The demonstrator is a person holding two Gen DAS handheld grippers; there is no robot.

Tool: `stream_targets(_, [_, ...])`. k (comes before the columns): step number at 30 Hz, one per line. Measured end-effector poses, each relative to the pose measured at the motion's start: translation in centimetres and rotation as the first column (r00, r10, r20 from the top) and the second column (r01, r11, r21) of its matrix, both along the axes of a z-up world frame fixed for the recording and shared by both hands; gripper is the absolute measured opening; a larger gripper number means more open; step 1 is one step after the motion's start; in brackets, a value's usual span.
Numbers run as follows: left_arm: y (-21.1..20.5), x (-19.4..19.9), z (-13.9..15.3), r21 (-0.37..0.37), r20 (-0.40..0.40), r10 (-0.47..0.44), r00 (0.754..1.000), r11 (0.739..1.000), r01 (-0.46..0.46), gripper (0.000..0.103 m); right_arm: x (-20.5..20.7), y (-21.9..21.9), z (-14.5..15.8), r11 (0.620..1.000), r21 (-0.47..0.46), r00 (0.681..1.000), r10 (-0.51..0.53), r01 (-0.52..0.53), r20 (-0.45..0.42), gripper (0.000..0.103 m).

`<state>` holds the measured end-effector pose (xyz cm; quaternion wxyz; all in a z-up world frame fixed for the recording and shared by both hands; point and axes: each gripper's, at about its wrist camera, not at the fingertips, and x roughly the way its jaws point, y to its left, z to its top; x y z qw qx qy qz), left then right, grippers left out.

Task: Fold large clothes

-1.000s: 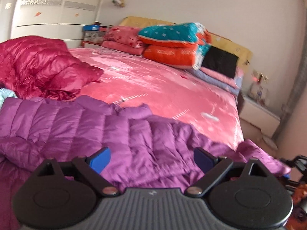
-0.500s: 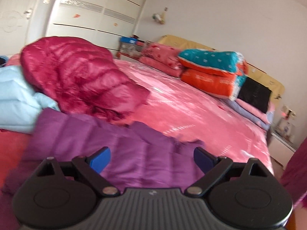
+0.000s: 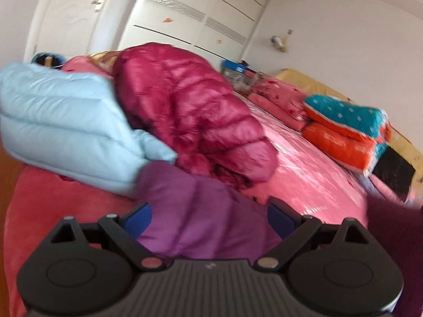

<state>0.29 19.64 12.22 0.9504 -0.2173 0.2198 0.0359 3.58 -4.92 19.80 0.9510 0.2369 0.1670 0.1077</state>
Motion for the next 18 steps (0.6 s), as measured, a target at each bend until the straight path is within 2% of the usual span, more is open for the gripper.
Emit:
stream_targets(2, [1.3, 0.1, -0.2, -0.034, 0.001, 0.017, 1.0, 0.999, -0.017, 0.094, 1.1, 1.8, -2.5, 0.997, -0.04, 0.996, 0.067, -0.07, -0.064, 0.032])
stream_targets(5, [2.7, 0.2, -0.6, -0.117, 0.009, 0.024, 1.0, 0.993, -0.023, 0.094, 2.7, 3.6, -6.5, 0.979, -0.108, 0.972, 0.15, -0.171, -0.179, 0.032])
stream_targets(7, [3.2, 0.3, -0.7, -0.162, 0.02, 0.006, 1.0, 0.987, -0.003, 0.094, 3.4, 4.2, -8.7, 0.963, -0.167, 0.955, 0.165, -0.21, -0.248, 0.032])
stream_targets(10, [3.0, 0.7, -0.6, -0.16, 0.034, -0.018, 0.999, 0.987, 0.023, 0.094, 3.0, 4.6, -10.4, 0.955, -0.197, 0.938, 0.154, -0.223, -0.312, 0.039])
stream_targets(11, [2.8, 0.8, -0.6, -0.153, 0.035, -0.025, 0.999, 0.988, 0.03, 0.094, 3.2, 4.2, -10.5, 0.957, -0.193, 0.936, 0.149, -0.218, -0.317, 0.044])
stream_targets(13, [2.9, 1.0, -0.6, -0.144, 0.037, -0.037, 0.999, 0.989, 0.042, 0.094, 3.2, 3.2, -10.3, 0.959, -0.188, 0.937, 0.145, -0.212, -0.318, 0.071])
stream_targets(15, [2.8, 1.1, -0.6, -0.138, 0.039, -0.052, 0.998, 0.989, 0.057, 0.094, 1.5, 3.8, -9.8, 0.956, -0.201, 0.938, 0.143, -0.214, -0.317, 0.077])
stream_targets(18, [2.7, 1.4, -0.7, -0.131, 0.046, -0.077, 0.996, 0.988, 0.082, 0.094, -1.4, 4.3, -9.3, 0.959, -0.192, 0.934, 0.136, -0.208, -0.332, 0.097])
